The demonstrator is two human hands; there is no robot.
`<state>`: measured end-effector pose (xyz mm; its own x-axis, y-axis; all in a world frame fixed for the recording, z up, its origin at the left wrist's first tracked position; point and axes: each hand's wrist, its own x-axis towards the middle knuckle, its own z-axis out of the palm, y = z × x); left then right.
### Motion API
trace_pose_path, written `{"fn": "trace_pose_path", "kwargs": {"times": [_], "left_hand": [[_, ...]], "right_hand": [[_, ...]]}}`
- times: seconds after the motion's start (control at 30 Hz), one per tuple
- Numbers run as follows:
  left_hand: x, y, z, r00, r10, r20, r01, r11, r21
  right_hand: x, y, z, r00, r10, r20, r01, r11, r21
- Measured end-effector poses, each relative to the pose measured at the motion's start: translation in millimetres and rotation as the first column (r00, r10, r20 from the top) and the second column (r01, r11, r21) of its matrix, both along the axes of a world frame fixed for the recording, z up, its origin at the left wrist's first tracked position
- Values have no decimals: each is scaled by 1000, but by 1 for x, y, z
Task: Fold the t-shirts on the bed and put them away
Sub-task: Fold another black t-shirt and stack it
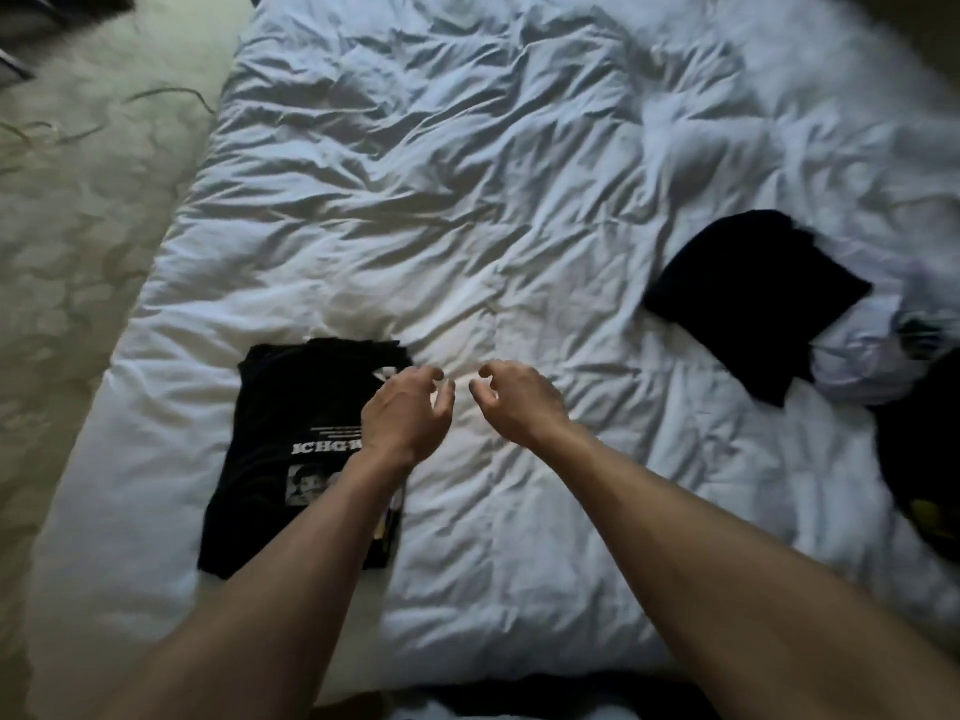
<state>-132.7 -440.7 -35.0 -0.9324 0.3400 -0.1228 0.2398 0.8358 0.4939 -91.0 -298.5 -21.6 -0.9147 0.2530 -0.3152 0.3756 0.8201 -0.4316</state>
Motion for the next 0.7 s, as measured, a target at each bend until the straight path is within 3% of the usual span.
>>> {"fn": "trace_pose_path", "kwargs": {"times": [0.37,0.7], "left_hand": [[63,196,0,982,-33,188,17,996,88],[83,371,-31,957,-73,281,48,994,95]], "right_hand": [[79,210,0,975,-212,70,209,977,41],[103,387,-58,894,-422,150,426,905,10]]}}
